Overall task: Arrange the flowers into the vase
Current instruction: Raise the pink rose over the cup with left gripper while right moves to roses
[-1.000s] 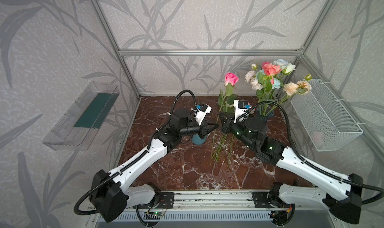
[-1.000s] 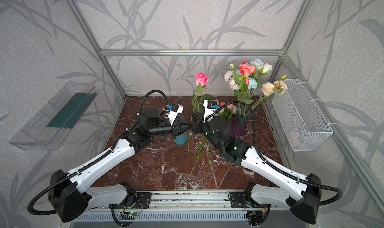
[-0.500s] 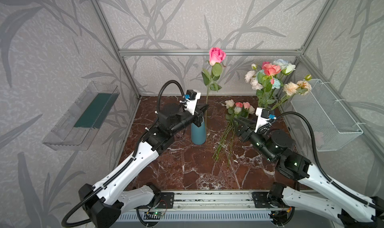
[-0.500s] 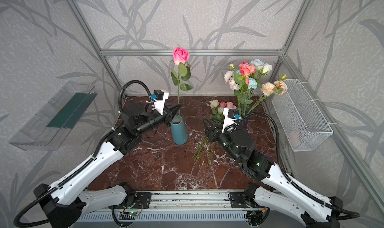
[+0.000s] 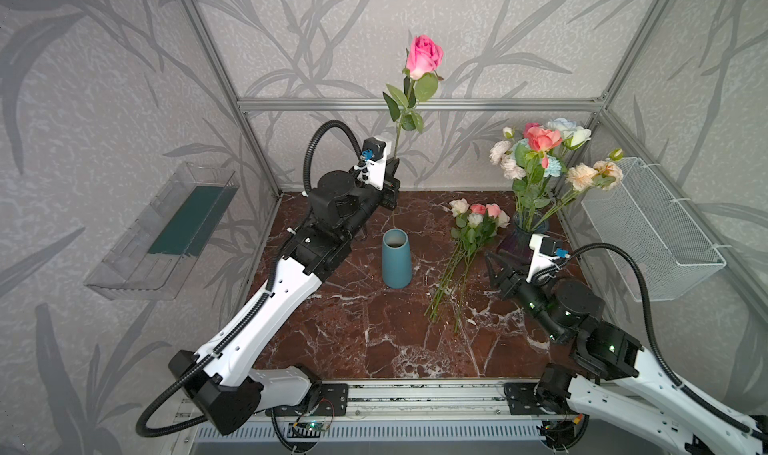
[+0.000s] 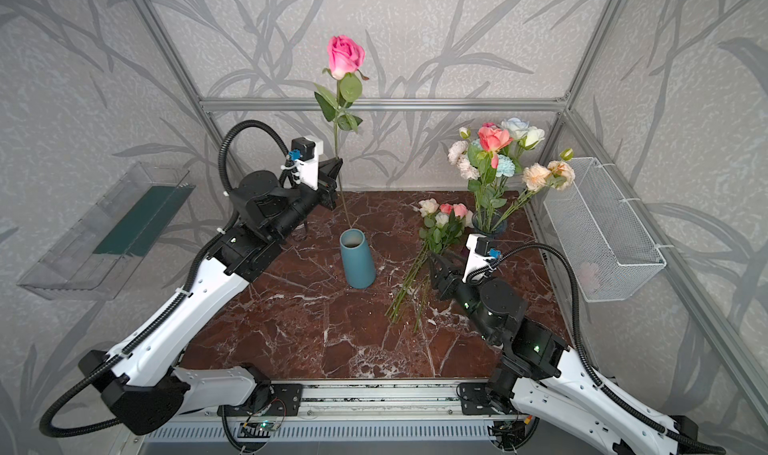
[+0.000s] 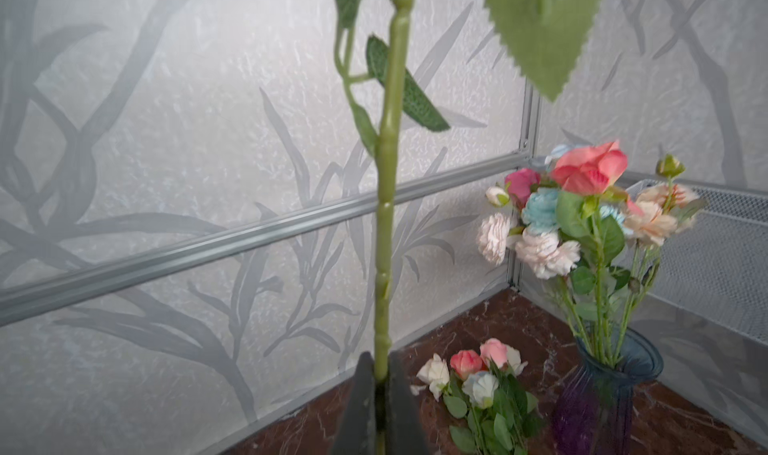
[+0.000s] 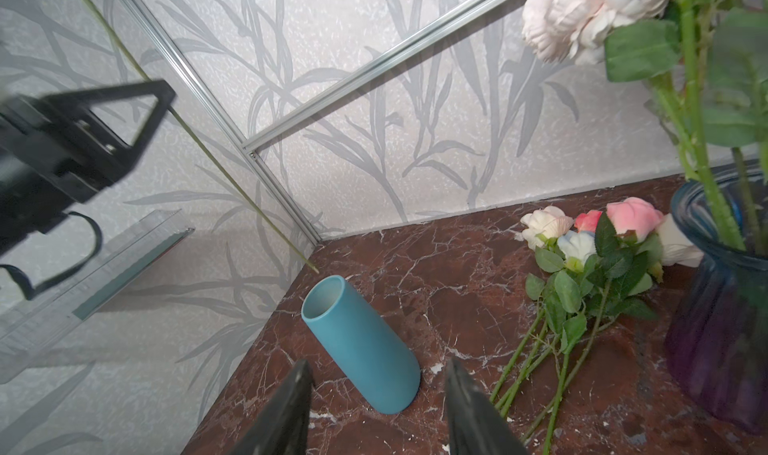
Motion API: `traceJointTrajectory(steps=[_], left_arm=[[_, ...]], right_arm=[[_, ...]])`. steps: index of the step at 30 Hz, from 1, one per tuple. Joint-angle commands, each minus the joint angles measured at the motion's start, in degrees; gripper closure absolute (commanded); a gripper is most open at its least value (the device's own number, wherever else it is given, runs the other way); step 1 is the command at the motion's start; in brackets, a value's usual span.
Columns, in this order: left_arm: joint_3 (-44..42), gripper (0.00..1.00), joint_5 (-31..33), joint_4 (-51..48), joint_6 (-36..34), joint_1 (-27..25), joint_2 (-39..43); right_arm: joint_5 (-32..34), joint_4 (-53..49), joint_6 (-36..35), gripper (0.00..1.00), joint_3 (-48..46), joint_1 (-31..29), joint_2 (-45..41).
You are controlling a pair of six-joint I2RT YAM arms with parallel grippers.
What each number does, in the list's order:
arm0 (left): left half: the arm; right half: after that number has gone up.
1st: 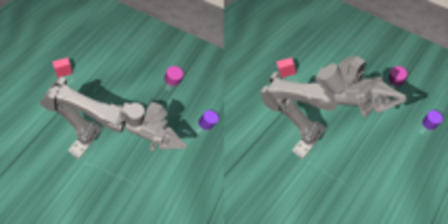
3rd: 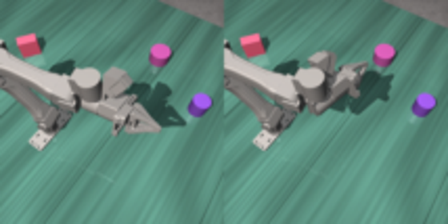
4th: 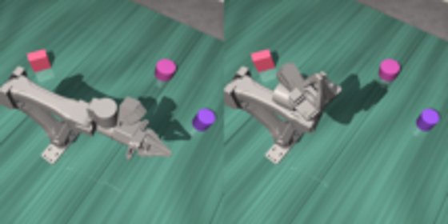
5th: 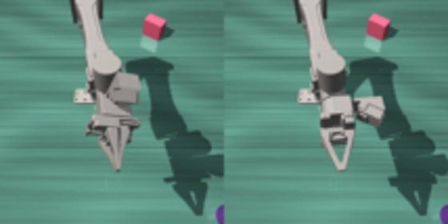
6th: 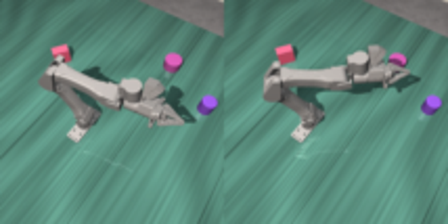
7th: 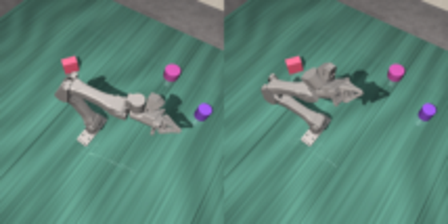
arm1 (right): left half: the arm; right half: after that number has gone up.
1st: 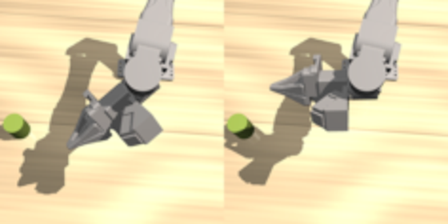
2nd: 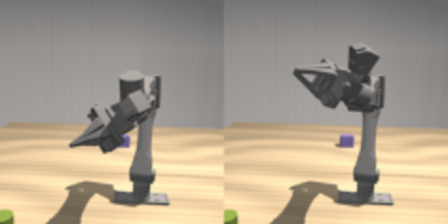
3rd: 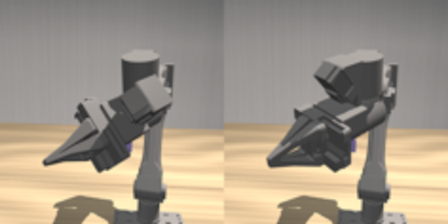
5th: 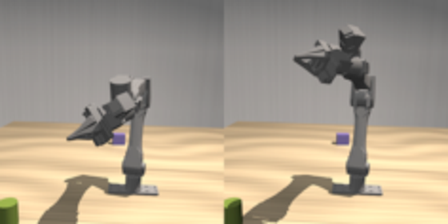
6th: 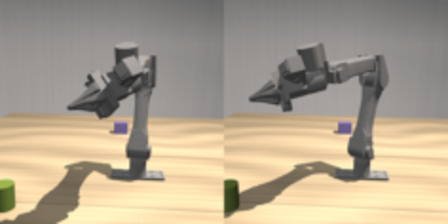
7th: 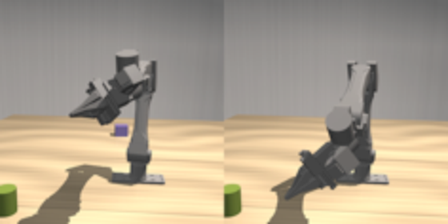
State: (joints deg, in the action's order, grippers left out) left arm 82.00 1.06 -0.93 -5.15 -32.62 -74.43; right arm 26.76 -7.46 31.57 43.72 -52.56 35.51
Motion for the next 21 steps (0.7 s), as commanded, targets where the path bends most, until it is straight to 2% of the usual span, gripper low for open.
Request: traceJointTrajectory(steps=[1,7,8,9,11,13,16,21], left_arm=[[-3.7,1.00,0.0,-0.1,1.7,1.4,-0.1],[-13.0,1.00,-1.3,2.9,8.0,3.4,-0.1],[-14.2,0.98,-1.3,3.4,9.0,3.5,0.0],[-15.6,0.89,-1.2,3.9,9.7,3.5,0.1],[-17.2,0.82,-1.0,4.1,10.6,3.7,0.3],[-18.0,0.76,-0.2,3.5,10.9,3.7,0.8],[-18.3,0.61,0.2,2.2,11.1,3.9,1.6],[-19.4,0.57,0.9,-0.8,11.9,3.9,5.6]], right_arm=[[2.9,-0.4,-2.2,0.48,0.0,-0.3,1.1],[4.1,-0.1,-5.0,0.45,2.7,-0.1,9.6],[4.5,-1.8,-5.3,0.45,4.0,-0.2,11.5],[4.9,-3.6,-5.4,0.44,5.4,-0.2,13.7],[5.7,-6.1,-5.4,0.43,6.9,-0.1,16.3],[5.5,-7.3,-5.4,0.41,7.3,-0.1,17.4],[4.8,-7.5,-6.1,0.35,7.0,-0.1,17.2],[6.5,-9.8,-7.8,0.27,7.5,-0.2,16.5]])
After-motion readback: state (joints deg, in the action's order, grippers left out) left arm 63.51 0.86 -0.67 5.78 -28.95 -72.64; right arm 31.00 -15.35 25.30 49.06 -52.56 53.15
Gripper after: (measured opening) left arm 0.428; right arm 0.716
